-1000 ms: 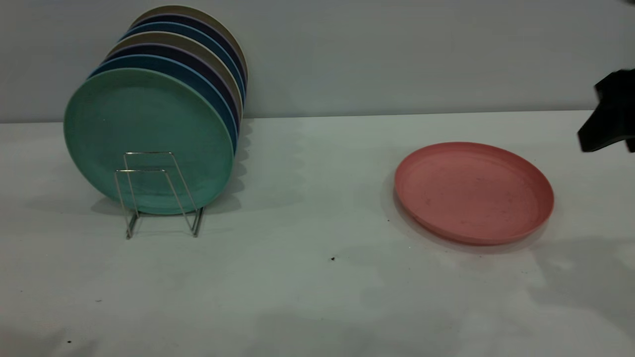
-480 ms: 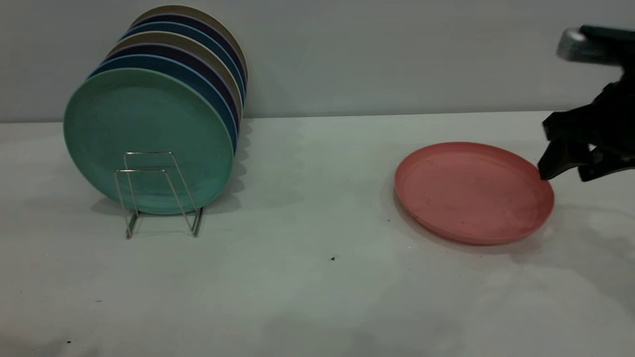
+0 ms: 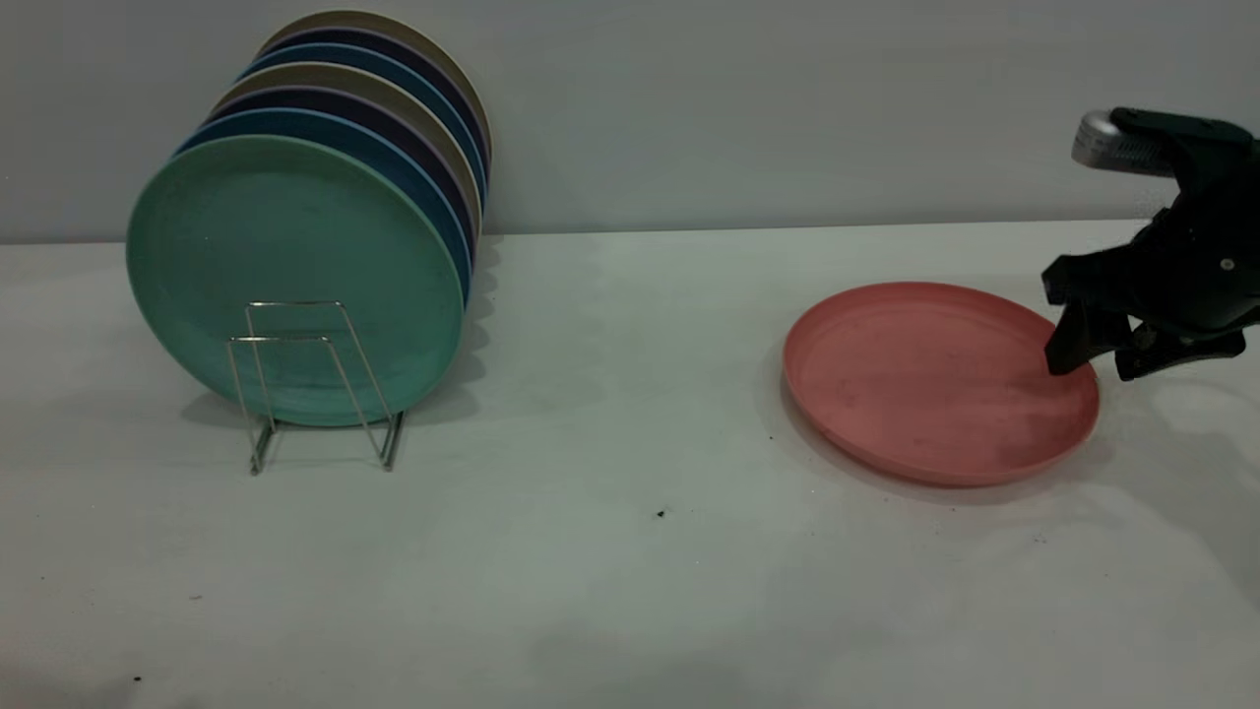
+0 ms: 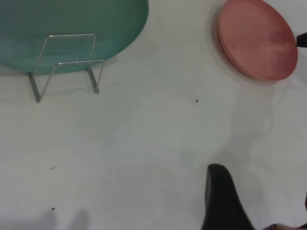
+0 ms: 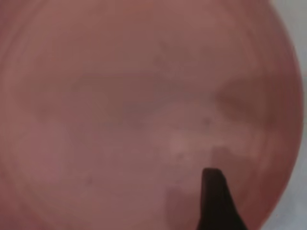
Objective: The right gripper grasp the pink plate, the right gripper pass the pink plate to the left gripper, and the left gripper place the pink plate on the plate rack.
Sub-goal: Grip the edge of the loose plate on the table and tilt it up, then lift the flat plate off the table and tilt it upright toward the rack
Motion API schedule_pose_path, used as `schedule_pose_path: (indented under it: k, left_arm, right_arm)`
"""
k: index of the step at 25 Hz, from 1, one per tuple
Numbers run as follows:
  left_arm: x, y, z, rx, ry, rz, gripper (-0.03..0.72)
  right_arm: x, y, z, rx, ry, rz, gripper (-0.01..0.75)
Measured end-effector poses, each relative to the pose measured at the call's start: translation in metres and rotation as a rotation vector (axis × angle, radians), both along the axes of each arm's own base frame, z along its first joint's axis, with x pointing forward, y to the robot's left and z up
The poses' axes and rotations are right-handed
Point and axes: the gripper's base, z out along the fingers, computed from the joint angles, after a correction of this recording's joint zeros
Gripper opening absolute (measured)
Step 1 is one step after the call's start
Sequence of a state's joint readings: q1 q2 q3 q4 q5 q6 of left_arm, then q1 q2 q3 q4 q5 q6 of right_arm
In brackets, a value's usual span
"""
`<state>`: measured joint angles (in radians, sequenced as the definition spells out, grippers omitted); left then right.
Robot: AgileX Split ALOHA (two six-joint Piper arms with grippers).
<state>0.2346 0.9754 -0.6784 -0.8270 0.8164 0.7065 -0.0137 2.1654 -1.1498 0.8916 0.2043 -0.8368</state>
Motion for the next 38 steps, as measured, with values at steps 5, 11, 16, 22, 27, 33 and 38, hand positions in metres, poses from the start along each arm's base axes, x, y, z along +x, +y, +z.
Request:
schedule_pose_path:
  k: [5,11,16,22,27,33,38]
  left_arm:
    - [0.0,0.0,0.0,0.0,0.0,-0.001,0.445]
    - [0.0,0.0,0.0,0.0,-0.001,-0.001,0.445]
    - [0.0,0.0,0.0,0.0,-0.001,-0.001,0.445]
    - [0.0,0.0,0.0,-0.004,-0.001,-0.001,0.445]
    - [0.001,-0.003,0.003,-0.057,-0.011,0.006,0.445]
    - [0.0,-0.005,0.004,-0.072,-0.018,-0.011,0.445]
    - [-0.001,-0.006,0.004,-0.068,-0.016,-0.033,0.445]
  right_arm:
    - [0.005,-0.005,-0.015,0.004,0.018,-0.029,0.423]
    - [0.007,-0.005,-0.03,0.012,0.042,-0.049,0.405]
    - [0.007,-0.005,-0.034,0.015,0.049,-0.058,0.262]
    - [0.008,-0.005,-0.033,0.026,0.047,-0.071,0.025]
    - [0.01,-0.005,0.002,0.056,-0.003,-0.031,0.007]
    - [0.006,-0.014,0.054,0.123,-0.055,0.017,0.013]
    - [-0.002,-0.019,0.069,0.189,-0.028,0.063,0.014]
